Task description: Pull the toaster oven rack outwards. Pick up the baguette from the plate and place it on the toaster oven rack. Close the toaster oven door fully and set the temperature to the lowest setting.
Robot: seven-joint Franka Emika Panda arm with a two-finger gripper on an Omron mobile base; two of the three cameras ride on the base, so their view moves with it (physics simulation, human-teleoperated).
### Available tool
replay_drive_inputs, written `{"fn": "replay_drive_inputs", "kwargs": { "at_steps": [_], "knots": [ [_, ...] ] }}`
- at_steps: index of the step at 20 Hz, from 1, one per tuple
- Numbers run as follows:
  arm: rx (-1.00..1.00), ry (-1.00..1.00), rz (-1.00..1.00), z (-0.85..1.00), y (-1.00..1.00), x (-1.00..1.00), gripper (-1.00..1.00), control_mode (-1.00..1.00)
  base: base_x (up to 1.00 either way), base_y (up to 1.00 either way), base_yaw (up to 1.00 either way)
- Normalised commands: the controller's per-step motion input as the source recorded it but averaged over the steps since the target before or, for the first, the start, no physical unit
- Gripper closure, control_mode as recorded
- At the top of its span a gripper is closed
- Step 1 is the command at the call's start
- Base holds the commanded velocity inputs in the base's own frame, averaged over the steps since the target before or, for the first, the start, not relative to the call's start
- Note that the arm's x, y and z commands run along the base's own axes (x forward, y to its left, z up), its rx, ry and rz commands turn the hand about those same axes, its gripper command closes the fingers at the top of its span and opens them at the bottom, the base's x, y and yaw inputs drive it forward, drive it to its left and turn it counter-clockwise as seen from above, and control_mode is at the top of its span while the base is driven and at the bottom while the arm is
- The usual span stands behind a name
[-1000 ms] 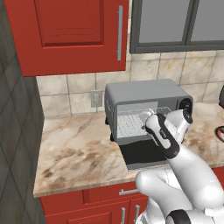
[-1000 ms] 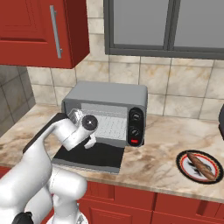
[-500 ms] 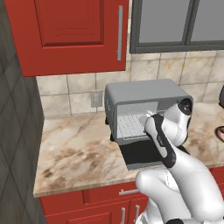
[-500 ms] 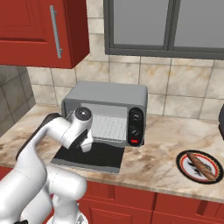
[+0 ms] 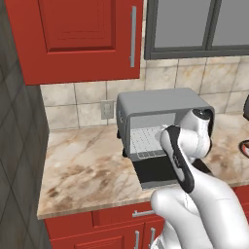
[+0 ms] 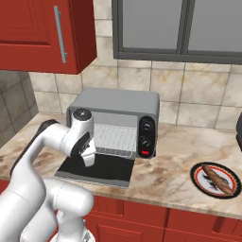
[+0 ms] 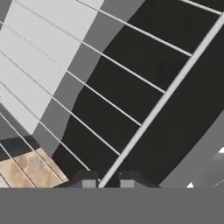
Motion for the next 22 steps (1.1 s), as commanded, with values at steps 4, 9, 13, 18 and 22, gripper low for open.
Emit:
{"fn": "replay_drive_inputs", "kwargs": {
  "at_steps": [4, 9, 13, 18, 22],
  "knots": [
    [0.00, -0.02, 0.00, 0.00, 0.00, -0.29, 1.00, -1.00, 0.00, 0.00, 0.00],
    [0.00, -0.08, 0.00, 0.27, 0.00, -0.46, 1.00, -1.00, 0.00, 0.00, 0.00],
    [0.00, -0.04, 0.00, 0.69, -0.11, -0.49, 1.00, -1.00, 0.00, 0.00, 0.00],
    [0.00, 0.00, 0.00, 0.56, -0.32, -0.26, 1.00, -1.00, 0.00, 0.00, 0.00],
    [0.00, 0.00, 0.00, 0.24, -0.38, -0.24, 1.00, -1.00, 0.00, 0.00, 0.00]
  ]
}}
